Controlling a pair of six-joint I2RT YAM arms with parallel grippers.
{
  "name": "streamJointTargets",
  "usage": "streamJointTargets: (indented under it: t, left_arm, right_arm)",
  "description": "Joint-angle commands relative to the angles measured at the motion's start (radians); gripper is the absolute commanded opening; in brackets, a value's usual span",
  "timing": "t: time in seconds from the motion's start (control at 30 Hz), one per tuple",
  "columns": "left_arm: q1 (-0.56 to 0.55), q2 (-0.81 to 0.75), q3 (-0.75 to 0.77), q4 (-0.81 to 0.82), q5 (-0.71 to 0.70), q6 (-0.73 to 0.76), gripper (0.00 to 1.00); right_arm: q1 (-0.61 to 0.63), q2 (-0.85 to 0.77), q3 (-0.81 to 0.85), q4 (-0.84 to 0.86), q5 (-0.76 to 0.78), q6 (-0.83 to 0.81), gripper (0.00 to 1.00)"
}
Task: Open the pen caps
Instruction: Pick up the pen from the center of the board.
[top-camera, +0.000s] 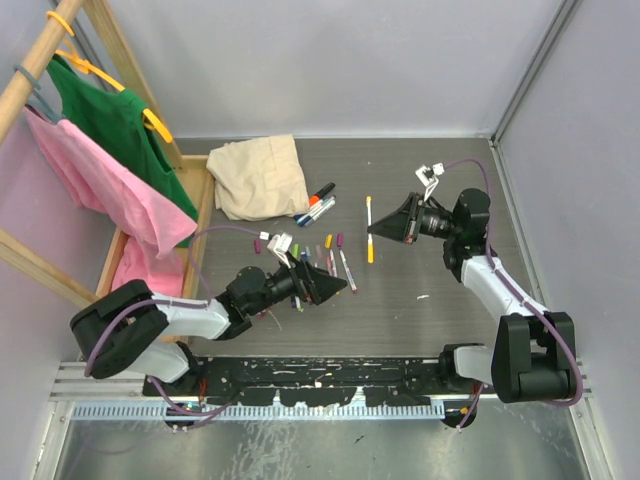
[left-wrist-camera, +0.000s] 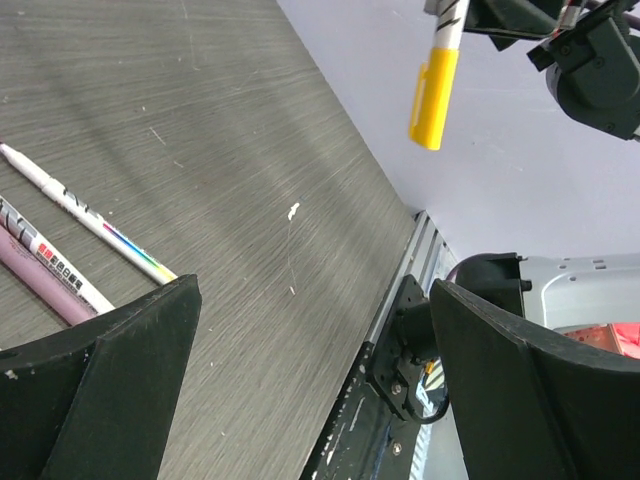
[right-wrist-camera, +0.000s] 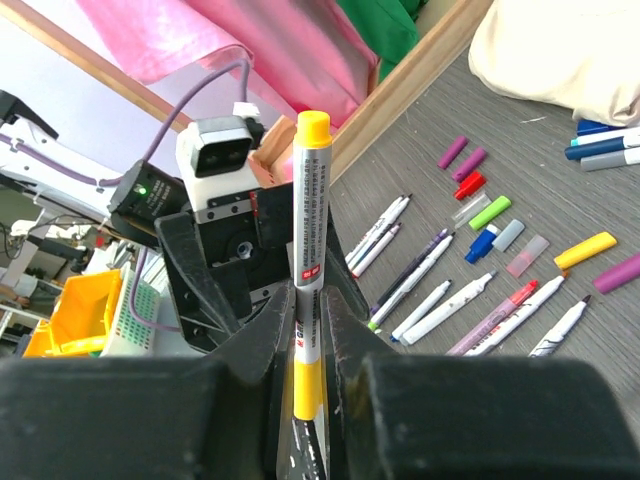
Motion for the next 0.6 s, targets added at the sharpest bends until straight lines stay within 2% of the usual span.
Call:
streamJointTargets:
  t: [0.0, 0.33, 0.57]
  left_arm:
    - [-0.004, 0.051, 0.048, 0.139, 0.010, -0.033, 0.99]
    - [-0.002, 0.130, 0.076, 0.162, 0.018, -0.059, 1.00]
    - [0.019, 0.208, 0.180, 0.066, 0.069, -0.090, 0.96]
  right_arm:
    - [-0.003, -0.018, -0.009, 0.137, -0.022, 0.075, 0.01]
    - [-0.003, -0.021, -0.019, 0.166, -0.024, 0.117, 0.01]
    - [-0.003, -0.008, -0.027, 0.178, -0.025, 0.128, 0.01]
